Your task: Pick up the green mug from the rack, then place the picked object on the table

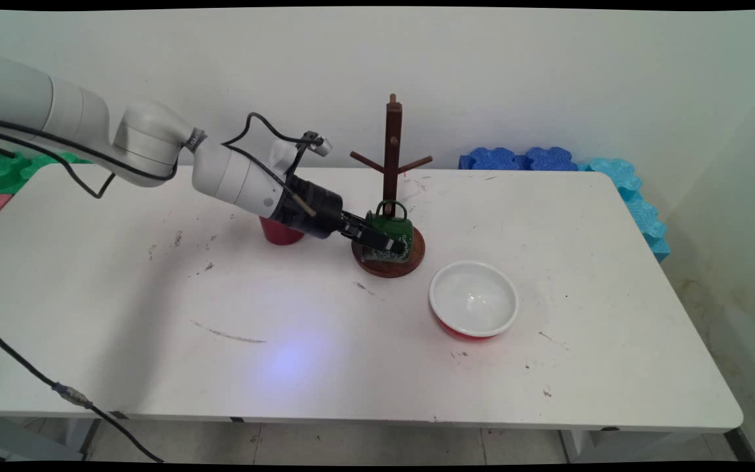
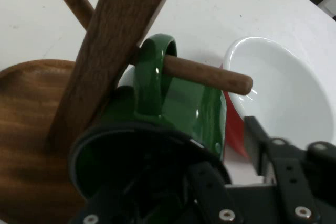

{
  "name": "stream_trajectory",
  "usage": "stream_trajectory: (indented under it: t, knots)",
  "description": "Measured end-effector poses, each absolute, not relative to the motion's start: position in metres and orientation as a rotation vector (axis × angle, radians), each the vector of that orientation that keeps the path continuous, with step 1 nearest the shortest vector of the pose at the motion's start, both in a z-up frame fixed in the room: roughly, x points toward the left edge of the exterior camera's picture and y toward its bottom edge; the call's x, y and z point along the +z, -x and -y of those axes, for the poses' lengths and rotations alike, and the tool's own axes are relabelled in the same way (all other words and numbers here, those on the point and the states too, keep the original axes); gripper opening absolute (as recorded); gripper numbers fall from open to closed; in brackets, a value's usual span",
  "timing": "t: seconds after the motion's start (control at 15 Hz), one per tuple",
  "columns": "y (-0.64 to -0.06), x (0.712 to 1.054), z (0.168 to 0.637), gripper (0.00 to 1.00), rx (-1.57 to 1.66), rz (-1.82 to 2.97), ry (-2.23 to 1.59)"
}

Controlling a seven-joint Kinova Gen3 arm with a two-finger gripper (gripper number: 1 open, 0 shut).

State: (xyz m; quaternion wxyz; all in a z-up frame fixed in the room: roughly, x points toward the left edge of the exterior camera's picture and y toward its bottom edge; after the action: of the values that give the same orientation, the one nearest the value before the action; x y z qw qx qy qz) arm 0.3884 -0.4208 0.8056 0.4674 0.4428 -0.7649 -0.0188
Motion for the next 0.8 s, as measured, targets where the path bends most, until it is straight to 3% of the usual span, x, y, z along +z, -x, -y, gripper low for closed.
stream_trajectory:
  t: [0.8]
  knots:
    - [-0.3943,0.8078,0.4198,0.0,-0.057,1.867,-1.086]
